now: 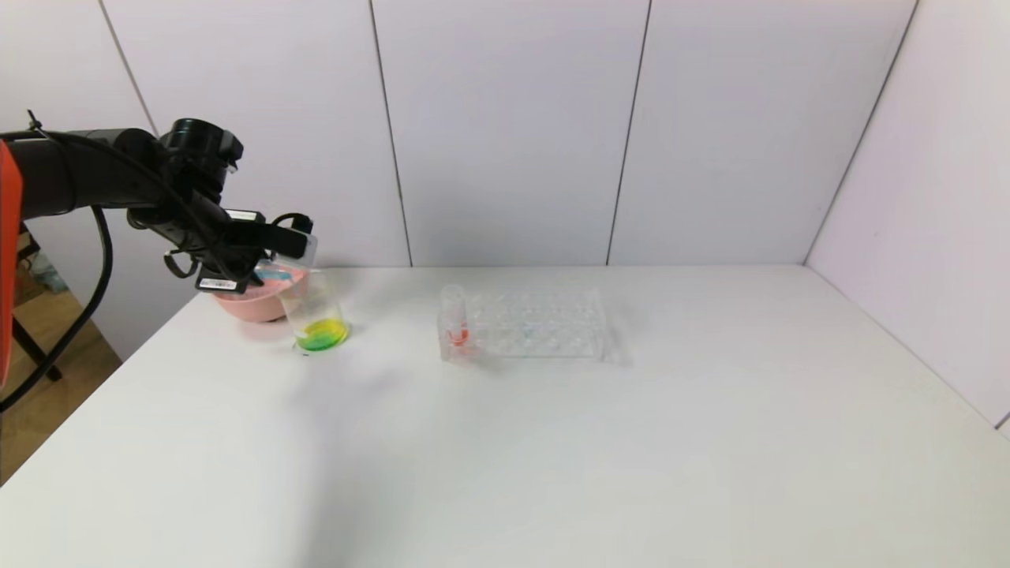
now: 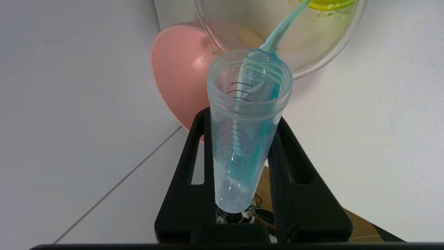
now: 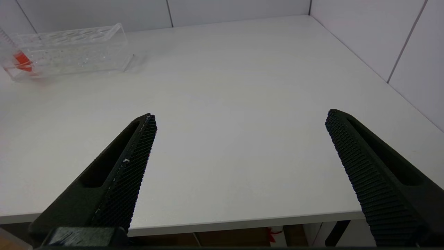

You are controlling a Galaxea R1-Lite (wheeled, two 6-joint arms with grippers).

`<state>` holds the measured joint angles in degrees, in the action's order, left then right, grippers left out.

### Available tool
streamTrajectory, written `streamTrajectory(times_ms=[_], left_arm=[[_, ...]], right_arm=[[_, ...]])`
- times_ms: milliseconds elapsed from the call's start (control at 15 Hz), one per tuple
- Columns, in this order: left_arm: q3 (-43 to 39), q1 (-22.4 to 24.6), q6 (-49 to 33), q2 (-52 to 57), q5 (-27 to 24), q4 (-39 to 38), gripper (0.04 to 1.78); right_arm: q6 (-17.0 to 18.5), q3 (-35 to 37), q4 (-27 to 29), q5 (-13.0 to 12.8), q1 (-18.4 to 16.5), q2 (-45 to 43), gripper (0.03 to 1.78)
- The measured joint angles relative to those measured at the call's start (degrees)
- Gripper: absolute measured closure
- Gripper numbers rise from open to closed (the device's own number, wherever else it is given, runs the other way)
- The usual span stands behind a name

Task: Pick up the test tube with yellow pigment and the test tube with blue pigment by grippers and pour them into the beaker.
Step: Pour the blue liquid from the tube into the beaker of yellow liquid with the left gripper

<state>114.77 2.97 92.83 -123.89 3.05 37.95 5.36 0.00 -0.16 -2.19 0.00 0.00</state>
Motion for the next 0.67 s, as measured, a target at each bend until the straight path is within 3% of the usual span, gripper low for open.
streamTrajectory(times_ms=[667], left_arm=[[0.0,-1.7,-0.5,-0.2,7.3,-0.5,1.37]], right_arm=[[0.0,0.0,0.0,0.0,0.0,0.0,0.04]])
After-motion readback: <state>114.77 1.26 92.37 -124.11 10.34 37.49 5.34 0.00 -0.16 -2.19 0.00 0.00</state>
